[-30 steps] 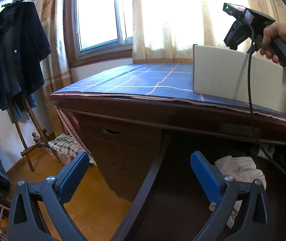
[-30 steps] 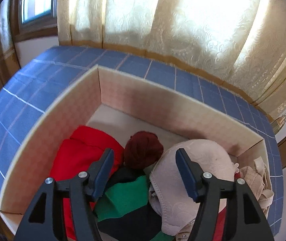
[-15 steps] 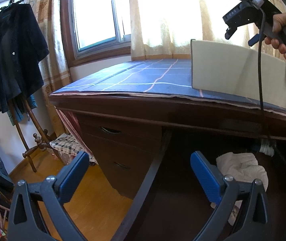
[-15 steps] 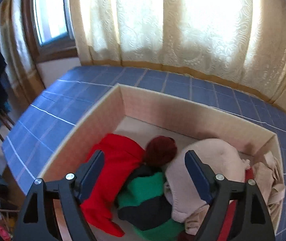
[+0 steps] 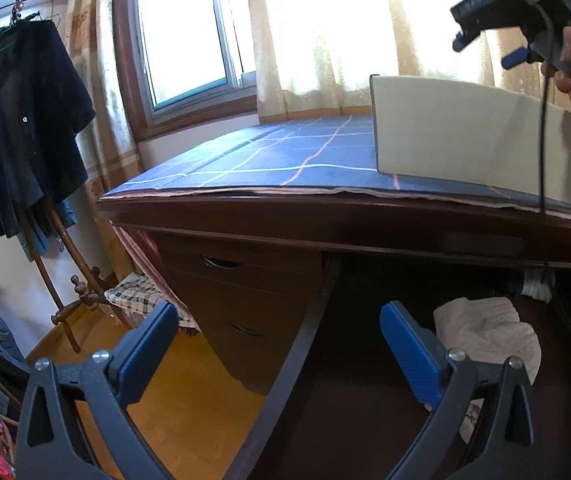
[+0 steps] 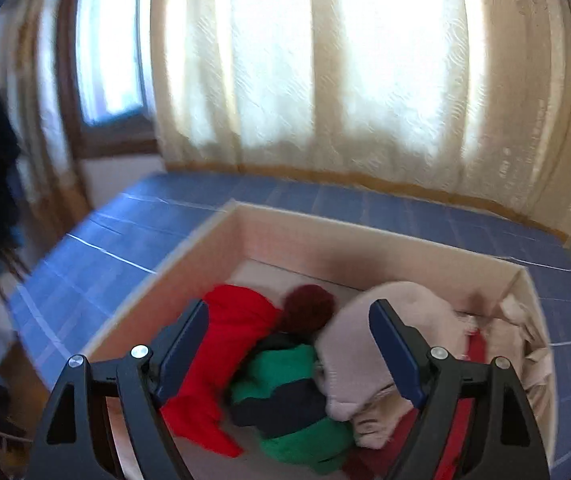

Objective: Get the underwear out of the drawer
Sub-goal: 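Move the open right gripper back down into the drawer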

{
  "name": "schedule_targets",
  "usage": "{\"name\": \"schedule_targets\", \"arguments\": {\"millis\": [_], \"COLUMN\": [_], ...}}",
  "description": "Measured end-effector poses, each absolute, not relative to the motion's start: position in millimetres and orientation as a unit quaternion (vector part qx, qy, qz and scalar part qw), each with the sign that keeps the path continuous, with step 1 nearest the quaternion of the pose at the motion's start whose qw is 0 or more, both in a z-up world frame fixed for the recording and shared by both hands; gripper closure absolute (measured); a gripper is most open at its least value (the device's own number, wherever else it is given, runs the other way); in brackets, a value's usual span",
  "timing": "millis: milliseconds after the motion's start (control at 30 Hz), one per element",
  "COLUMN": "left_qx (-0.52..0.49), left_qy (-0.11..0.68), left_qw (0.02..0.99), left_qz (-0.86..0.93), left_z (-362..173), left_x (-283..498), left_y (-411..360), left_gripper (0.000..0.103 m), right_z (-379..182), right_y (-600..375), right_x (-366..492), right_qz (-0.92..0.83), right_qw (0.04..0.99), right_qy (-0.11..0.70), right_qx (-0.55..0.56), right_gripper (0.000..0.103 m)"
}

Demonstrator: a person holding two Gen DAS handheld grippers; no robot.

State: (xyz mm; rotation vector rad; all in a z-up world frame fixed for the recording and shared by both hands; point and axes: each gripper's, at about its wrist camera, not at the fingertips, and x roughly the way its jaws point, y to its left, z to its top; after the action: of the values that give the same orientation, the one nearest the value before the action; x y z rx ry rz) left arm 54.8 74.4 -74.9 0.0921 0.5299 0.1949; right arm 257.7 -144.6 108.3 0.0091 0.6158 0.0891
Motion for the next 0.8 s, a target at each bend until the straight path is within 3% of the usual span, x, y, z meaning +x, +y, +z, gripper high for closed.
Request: {"name": "schedule_targets", "arguments": {"millis": [167, 567, 800], "left_qx": [0.048, 0.043, 0.04], "left_qy": [0.263, 0.257, 0.254], "left_qw": [0.959, 0.961, 0.961], "left_qz": [0.097, 0.097, 0.098], "left_z": [-74, -73, -73], "left_x": [55, 52, 53], "left_y": [74, 78, 78], "left_gripper": [0.0, 0.0, 0.0], "right_z": [105, 94, 74], "right_y": [-138, -149, -147], "right_x": [236, 117, 64], "right_qz": [0.092, 0.089, 0.12], "right_qw": [0.951, 0.981, 0.977], "right_qy": [0.296, 0.168, 0.17], "right_qx": [0.01, 0.027, 0.038], "right_gripper": [0.019, 0.019, 0.019]}}
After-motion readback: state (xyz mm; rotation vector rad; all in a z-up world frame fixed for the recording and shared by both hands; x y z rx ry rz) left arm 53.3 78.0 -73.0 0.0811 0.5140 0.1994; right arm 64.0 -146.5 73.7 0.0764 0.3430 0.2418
